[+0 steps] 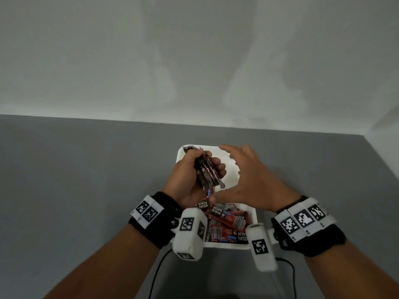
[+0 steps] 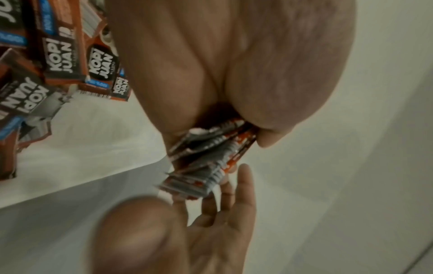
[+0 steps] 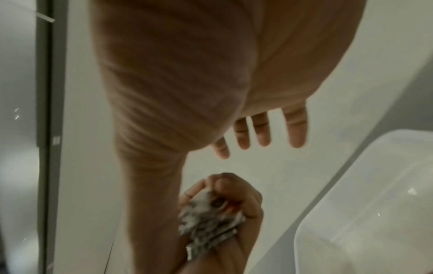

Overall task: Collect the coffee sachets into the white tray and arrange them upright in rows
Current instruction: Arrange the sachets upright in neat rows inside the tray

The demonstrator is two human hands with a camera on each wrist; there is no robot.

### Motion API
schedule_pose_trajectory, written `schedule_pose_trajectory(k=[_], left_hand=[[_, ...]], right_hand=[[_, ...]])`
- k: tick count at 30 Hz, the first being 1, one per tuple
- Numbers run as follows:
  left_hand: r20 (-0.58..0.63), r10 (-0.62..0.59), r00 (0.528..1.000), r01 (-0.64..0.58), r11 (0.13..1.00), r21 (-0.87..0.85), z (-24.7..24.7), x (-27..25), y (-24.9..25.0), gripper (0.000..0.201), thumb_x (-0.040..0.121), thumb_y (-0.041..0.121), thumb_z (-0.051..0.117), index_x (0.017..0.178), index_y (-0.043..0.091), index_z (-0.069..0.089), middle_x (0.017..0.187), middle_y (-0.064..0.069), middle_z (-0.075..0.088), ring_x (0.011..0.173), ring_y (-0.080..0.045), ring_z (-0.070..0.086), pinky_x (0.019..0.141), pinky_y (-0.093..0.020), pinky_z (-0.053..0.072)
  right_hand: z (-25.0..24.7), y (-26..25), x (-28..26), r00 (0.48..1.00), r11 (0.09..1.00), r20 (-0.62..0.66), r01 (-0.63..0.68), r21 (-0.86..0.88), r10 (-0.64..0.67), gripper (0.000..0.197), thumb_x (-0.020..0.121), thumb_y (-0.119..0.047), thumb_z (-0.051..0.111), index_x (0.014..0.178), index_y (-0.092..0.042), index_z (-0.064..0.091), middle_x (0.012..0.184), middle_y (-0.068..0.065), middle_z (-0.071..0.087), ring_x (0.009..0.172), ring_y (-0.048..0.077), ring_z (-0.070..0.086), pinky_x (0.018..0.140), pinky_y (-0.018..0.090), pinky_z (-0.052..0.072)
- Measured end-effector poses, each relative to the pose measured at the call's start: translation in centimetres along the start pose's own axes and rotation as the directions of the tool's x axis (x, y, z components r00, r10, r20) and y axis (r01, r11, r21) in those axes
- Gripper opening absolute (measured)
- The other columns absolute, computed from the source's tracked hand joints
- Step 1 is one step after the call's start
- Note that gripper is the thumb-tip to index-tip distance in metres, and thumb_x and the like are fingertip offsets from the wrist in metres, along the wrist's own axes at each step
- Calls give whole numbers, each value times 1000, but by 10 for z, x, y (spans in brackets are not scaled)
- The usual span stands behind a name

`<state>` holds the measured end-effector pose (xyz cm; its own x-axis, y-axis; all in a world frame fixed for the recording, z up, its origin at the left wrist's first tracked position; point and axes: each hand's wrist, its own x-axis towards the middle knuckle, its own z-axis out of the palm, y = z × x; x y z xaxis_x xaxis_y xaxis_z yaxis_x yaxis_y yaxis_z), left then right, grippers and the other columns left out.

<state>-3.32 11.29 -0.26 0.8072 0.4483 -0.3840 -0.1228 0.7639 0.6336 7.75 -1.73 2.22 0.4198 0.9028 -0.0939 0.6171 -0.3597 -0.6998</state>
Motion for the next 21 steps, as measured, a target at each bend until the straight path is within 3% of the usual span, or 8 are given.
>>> schedule_pose_trajectory(k=[3,5,7,10,13,18,21], left_hand=[[125,-95,988,94,996,10,-1,-2,-3,14,89,22,55,83,10,60,68,-4,48,57,-15,49,58,-27,44],[229,-134,964,119,990,77,0,-6,-7,12,81,17,63,72,10,60,62,-3,47,52,-12,47,52,-22,43],[274,-136,952,91,981,170,-2,-9,-9,11,81,10,62,70,9,64,59,-4,52,49,-11,52,50,-20,46],[311,-125,942,47,968,247,-3,-11,-7,9,84,3,56,84,4,66,72,-11,63,60,-18,65,57,-26,54],[288,-123,950,44,963,266,-5,-11,-8,6,83,2,58,86,0,63,73,-14,65,60,-21,67,56,-28,55],[226,-84,971,26,969,246,-2,-12,-12,8,81,0,58,87,-2,64,74,-16,65,61,-22,67,56,-29,56],[180,-55,982,7,967,253,1,-12,-14,9,87,-3,55,90,-2,64,76,-17,63,63,-23,66,56,-30,55]], right_hand=[[-2,-9,0,986,986,103,144,-85,-135,137,48,-56,95,158,-35,16,158,-20,16,147,2,17,118,27,29],[0,-15,3,972,976,143,200,-88,-186,138,51,-45,98,159,-31,14,157,-16,24,142,1,26,115,23,34],[0,-17,8,971,976,132,207,-65,-198,134,53,-37,98,158,-31,15,150,-13,34,130,3,41,107,28,46],[3,-17,11,967,971,132,228,-70,-217,129,56,-31,95,158,-29,16,149,-11,38,131,6,43,106,33,48],[6,-17,10,960,965,160,246,-91,-230,134,55,-32,95,160,-28,11,153,-11,32,139,4,33,112,29,41],[8,-14,14,956,949,171,267,-170,-238,131,58,-30,92,160,-29,10,148,-10,35,136,4,31,113,31,39],[8,-11,12,957,958,186,252,-140,-224,136,55,-37,96,159,-33,9,150,-15,31,138,1,27,113,25,36]])
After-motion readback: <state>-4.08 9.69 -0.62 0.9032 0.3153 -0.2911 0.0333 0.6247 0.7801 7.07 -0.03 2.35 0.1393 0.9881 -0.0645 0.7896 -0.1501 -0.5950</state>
